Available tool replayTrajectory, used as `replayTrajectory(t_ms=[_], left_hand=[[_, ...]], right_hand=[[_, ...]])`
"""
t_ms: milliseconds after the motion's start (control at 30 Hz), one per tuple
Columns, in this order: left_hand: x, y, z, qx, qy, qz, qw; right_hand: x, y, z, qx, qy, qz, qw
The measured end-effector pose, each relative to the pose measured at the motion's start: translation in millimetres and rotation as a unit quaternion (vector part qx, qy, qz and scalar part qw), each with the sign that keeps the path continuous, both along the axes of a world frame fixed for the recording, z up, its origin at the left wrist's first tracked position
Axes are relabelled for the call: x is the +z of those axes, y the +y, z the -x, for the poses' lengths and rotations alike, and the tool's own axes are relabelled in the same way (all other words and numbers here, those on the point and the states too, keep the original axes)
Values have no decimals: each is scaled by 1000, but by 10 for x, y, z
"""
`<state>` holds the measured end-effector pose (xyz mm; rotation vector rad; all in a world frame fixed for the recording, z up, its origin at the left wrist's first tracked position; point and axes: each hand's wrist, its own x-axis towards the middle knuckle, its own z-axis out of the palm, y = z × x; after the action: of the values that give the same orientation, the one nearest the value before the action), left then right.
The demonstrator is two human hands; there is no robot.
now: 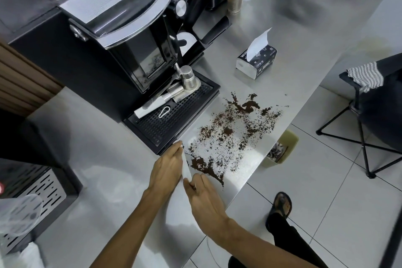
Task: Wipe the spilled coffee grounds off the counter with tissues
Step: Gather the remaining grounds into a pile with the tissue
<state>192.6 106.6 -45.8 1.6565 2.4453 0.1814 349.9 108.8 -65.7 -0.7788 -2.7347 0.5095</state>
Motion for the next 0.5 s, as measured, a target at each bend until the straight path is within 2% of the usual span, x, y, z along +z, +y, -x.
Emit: replayTrajectory(t_ms=[67,167,267,367,500], left_hand=[[46,51,-21,-22,9,-32,999],[121,124,-106,-78,-11,-49,996],[129,189,-151,-75,-90,-59,991],[14,199,-182,-110,-34,-58,992],[-44,212,-241,-70,-44,-62,995]], right_hand=[[-36,6,-40,-35,15,-14,999],[-69,15,-131,-54,4,24,998],[0,59,-229,-47,7,31,998],[-11,94,-311,-42,12,42,998],[-63,196,-468,-42,31,42,998]])
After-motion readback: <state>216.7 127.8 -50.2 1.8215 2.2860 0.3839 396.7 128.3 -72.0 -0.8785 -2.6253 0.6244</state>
